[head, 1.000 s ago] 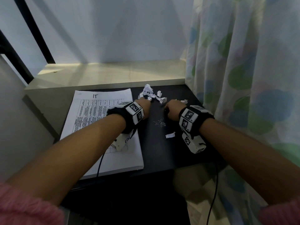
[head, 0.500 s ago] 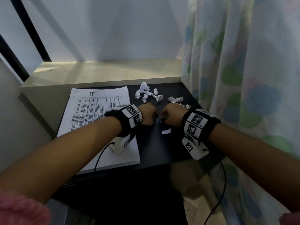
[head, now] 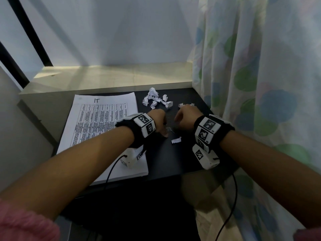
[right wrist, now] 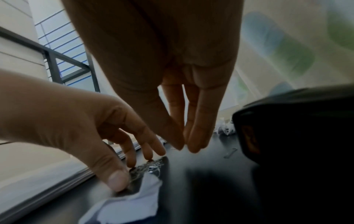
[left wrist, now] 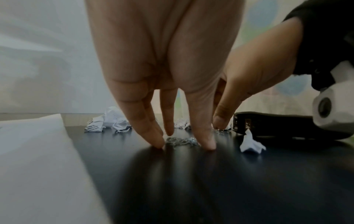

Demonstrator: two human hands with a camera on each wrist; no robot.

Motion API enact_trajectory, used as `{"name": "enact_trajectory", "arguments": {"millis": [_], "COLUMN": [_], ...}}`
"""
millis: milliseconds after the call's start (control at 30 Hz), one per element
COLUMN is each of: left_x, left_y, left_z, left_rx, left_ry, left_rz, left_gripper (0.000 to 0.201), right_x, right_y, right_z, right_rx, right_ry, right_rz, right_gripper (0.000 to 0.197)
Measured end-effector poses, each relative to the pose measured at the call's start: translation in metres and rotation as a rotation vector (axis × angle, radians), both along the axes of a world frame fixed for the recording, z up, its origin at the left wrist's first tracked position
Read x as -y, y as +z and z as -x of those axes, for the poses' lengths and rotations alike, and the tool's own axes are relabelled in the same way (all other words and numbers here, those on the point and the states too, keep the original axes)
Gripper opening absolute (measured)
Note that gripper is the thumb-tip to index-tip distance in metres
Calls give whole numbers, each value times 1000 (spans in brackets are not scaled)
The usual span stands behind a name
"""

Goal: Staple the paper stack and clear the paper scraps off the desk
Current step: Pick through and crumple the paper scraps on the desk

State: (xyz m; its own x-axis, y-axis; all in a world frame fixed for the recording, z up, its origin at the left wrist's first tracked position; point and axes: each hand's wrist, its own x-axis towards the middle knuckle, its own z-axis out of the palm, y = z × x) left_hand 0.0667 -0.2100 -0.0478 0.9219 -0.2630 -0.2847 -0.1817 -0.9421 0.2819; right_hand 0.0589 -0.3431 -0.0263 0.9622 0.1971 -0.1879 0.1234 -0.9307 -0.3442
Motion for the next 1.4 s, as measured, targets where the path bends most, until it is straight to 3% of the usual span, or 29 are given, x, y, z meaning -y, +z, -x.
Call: {"name": "enact_trajectory", "arguments": {"millis": [200, 567, 733, 867, 967, 1200, 1400], "left_x": [6, 23, 27, 31, 31, 22, -4], "left_y": [7, 9, 15, 19, 19, 18, 20], "left_z": [2, 26, 31, 34, 33, 22, 9], "left_rx": [17, 102, 99, 110, 137, 166, 156], "left_ry": [-48, 68, -1, -84, -132, -91, 42], "left_rz": [-28, -80, -143, -185, -191, -147, 40], "left_gripper": [49, 31, 29, 29, 30, 33, 26], "right_x": [9, 4, 2, -3, -5, -4, -9], "right_y": [9, 8, 10, 7, 6, 3, -1], "right_z": [0, -6, 4, 12, 12, 11, -7], "right_rx": [10, -9, -46, -7, 20, 60, 95], "right_ry": [-69, -120, 20, 167, 243, 222, 106], "right_rz": [-20, 61, 324, 443, 451, 459, 260], "right_gripper": [28, 29, 48, 35, 31, 29, 24]}}
